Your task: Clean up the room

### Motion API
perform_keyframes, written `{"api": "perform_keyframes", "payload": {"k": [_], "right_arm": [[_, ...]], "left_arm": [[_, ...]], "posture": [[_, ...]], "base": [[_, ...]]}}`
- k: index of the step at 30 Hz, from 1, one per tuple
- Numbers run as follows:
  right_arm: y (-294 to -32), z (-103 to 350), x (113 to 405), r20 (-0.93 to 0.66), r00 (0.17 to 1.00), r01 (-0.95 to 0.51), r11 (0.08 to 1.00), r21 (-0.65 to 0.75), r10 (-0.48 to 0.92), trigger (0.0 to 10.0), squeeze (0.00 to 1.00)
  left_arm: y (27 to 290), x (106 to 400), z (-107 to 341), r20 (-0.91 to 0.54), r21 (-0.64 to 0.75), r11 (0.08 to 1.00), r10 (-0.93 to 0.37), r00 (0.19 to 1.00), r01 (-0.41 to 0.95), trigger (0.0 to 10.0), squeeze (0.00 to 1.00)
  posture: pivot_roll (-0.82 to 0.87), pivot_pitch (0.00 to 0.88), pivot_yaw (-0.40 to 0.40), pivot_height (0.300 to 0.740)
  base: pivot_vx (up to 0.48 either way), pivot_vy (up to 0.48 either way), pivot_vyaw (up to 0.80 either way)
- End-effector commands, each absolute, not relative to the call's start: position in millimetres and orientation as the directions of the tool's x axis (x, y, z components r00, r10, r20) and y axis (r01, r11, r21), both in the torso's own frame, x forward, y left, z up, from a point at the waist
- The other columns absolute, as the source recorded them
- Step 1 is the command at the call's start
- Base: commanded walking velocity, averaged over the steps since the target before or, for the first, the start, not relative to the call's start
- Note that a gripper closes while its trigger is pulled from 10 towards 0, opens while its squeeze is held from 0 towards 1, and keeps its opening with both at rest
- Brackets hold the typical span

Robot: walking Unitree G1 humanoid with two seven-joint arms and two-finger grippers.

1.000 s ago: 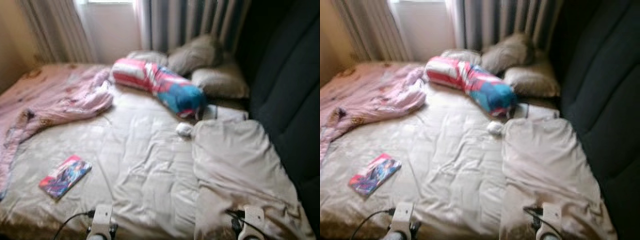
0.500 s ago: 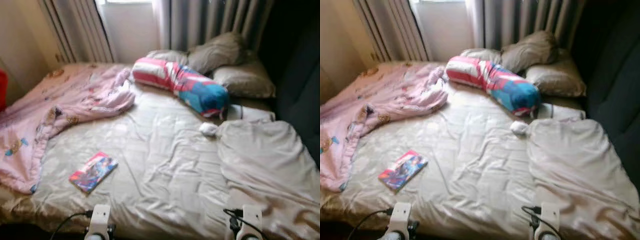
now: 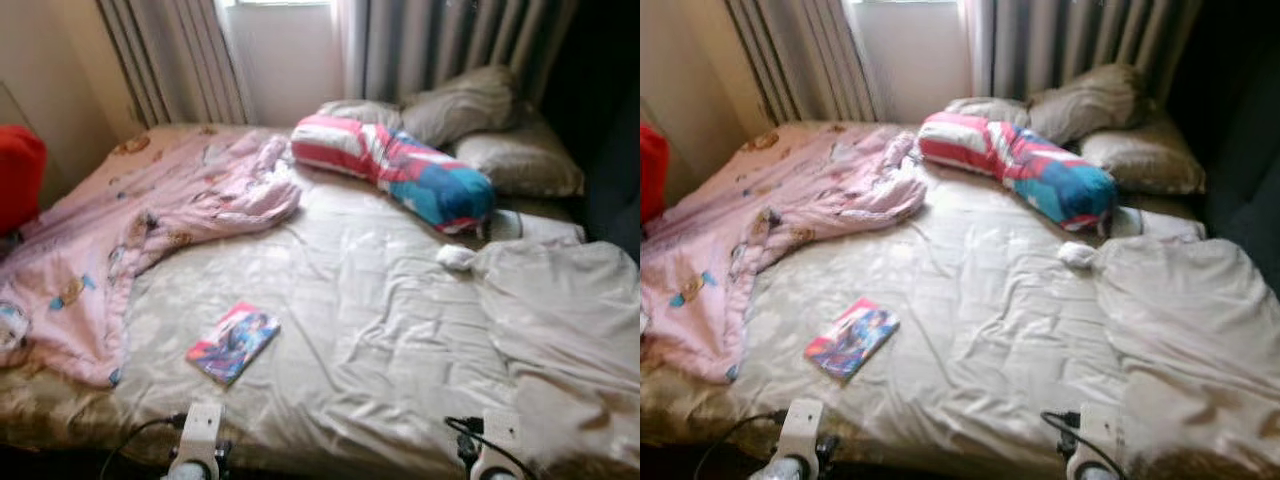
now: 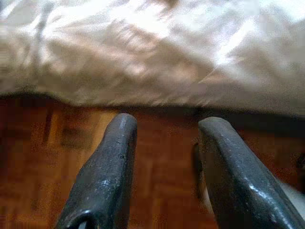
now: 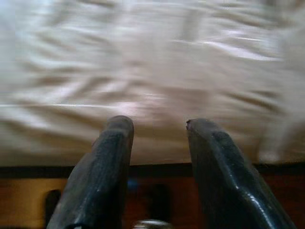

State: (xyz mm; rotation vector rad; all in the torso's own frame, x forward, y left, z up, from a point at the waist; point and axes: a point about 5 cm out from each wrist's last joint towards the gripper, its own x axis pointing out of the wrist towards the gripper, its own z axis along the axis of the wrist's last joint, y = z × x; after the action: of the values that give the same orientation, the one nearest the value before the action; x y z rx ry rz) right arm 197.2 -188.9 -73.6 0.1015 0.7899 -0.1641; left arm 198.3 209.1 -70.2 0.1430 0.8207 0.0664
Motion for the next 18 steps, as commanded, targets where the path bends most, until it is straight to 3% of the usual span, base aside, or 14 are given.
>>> {"api": "perform_keyframes", "payload": {"k": [1,18], "right_arm": [[-197.5,-75.2,192.0,-0.723,0.679,0.195,0.981,0.009,-0.129,10.0,0.0],[-198.5,-75.4,190.6,-0.718,0.682,0.212,0.977,0.019,-0.134,10.0,0.0]], "left_arm": [[204.4,200.8,-69.9,-0.724,0.15,0.989,0.102,0.682,0.012,10.0,0.0],[203.7,195.0,-73.0,-0.736,0.147,0.989,0.093,0.67,0.024,10.0,0.0]], "posture": [[0.11,0.044,0.001,0.74],[0.09,0.057,0.016,0.74]], "base": [[0.0,0.48,0.0],[0.0,0.48,0.0]]}}
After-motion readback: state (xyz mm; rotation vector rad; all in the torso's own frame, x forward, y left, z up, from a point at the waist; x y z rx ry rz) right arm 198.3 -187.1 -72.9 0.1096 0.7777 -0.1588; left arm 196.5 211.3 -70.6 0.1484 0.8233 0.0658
